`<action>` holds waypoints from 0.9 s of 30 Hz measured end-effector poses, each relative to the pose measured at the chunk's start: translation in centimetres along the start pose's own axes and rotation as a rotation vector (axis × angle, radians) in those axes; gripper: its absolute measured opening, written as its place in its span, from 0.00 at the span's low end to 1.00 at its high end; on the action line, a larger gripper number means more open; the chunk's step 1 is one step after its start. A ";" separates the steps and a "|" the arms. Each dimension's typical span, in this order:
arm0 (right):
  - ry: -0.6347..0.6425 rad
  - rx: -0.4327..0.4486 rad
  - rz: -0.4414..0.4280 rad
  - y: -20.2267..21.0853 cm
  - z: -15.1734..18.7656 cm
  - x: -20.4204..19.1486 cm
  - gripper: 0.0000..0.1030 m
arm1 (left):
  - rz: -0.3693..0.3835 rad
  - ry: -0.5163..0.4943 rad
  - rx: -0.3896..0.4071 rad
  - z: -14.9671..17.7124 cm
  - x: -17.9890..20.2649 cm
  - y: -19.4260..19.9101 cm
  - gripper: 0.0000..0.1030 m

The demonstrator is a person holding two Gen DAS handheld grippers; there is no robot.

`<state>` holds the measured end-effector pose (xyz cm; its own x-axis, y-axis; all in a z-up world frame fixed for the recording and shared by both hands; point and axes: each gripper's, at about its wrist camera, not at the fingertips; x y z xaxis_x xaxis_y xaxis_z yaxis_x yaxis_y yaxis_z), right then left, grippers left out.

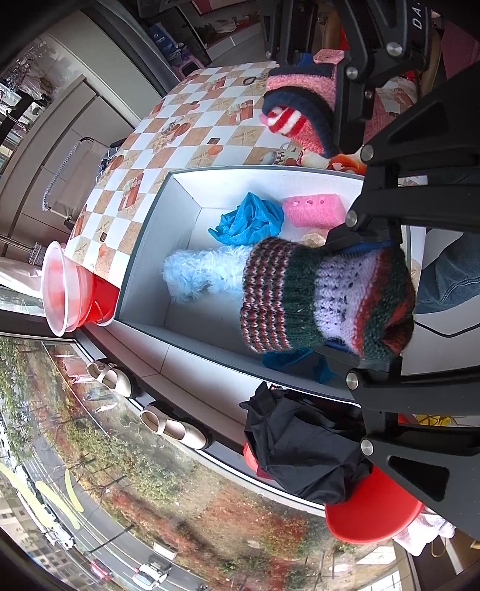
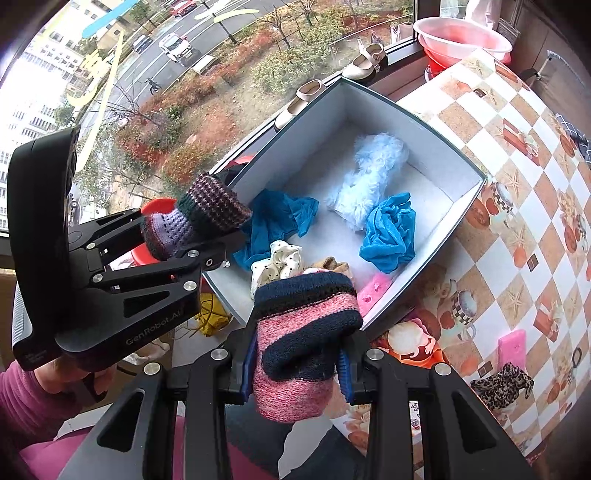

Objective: Organize soft objects
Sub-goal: 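Hold both knit socks in the grippers above the open white box, then open both grippers to drop the knit socks into the box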

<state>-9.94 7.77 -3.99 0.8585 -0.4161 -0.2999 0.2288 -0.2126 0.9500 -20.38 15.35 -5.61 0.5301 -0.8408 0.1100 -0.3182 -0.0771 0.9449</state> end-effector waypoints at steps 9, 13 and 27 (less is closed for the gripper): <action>-0.041 -0.015 0.000 -1.1 -0.6 1.1 0.34 | -0.007 0.019 -0.021 -0.3 -0.4 -0.9 0.39; -0.048 -0.017 -0.007 -1.5 -0.9 1.1 0.34 | -0.004 0.017 -0.035 -0.2 -0.1 -1.4 0.39; -0.050 -0.004 0.001 -1.3 -2.1 0.7 0.36 | -0.045 0.018 -0.046 -0.1 0.3 -1.7 0.67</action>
<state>-8.67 9.58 -5.23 0.8345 -0.4603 -0.3029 0.2297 -0.2090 0.9505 -19.56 15.29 -7.13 0.5573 -0.8271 0.0725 -0.2580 -0.0895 0.9620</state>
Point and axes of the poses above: each gripper's, at about its wrist camera, not at the fingertips, and y roughly against the way its jaws point, x to its right, z to its underside, and after that the axes turned 11 degrees about -y, right-handed
